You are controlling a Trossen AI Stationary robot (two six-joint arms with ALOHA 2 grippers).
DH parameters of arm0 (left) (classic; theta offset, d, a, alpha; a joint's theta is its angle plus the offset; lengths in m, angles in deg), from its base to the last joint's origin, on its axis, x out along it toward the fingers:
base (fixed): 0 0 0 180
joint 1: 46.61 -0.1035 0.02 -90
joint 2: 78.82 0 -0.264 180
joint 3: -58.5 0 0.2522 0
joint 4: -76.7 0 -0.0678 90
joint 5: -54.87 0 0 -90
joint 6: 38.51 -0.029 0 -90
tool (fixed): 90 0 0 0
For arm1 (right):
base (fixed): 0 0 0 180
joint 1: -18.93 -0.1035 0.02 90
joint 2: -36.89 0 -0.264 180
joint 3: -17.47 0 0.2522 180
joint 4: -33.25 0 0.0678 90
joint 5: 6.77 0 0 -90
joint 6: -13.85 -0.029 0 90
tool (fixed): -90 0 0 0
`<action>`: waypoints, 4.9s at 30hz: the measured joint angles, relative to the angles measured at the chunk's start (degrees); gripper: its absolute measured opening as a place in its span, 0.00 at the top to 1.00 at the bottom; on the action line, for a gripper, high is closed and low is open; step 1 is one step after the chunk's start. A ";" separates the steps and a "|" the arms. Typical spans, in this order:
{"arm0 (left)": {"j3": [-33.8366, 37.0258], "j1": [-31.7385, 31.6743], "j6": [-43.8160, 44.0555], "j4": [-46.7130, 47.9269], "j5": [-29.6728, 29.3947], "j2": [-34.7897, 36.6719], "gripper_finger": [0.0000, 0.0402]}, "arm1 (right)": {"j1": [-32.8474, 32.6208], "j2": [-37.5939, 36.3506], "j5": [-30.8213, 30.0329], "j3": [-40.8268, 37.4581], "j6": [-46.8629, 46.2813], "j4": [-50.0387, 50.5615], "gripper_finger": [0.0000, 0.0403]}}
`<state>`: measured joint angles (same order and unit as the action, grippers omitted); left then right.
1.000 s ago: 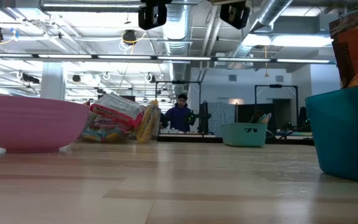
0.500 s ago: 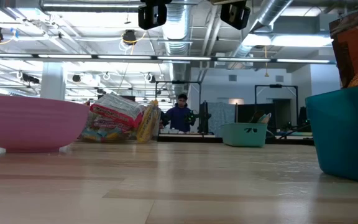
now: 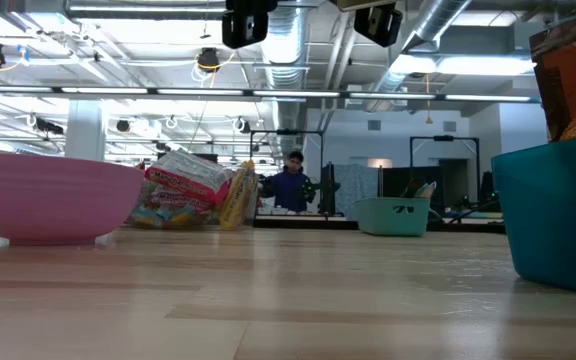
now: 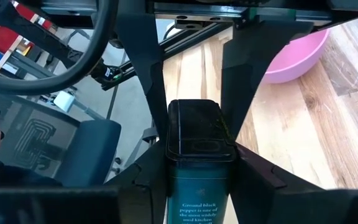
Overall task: Pick & Place Food Item
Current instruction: Put the black seasoning can into the blue bin
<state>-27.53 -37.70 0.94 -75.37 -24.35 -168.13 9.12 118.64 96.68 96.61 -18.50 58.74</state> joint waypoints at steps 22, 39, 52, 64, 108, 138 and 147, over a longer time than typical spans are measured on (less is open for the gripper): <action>0.00 -0.04 -0.09 0.88 4.46 0.00 0.33 | -0.38 -4.11 -0.54 0.00 1.43 6.90 0.70; 0.00 0.00 -5.11 -6.42 3.77 0.00 0.33 | -13.40 -14.44 -17.11 0.00 -4.17 21.01 0.70; 0.00 0.00 -4.76 -14.96 3.79 0.00 0.33 | -34.26 -14.87 -33.04 0.00 -11.00 31.41 0.70; 0.00 0.00 -4.68 -18.81 3.81 0.00 0.33 | -55.40 -14.78 -54.02 -0.02 -15.64 33.75 0.70; 0.00 0.00 -4.63 -19.41 3.86 0.00 0.33 | -59.12 17.79 -75.92 -0.07 -40.60 24.42 0.70; 0.00 0.00 -4.63 -19.40 3.86 0.00 0.33 | -53.81 20.74 -74.99 -0.04 -40.99 24.24 0.69; 0.00 0.01 -4.63 -19.40 3.86 0.00 0.33 | -53.40 20.74 -73.52 -0.04 -37.48 24.24 0.68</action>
<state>-27.53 -37.69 -3.70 -94.77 -20.50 -168.13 -44.27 139.39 23.16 96.57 -55.98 82.98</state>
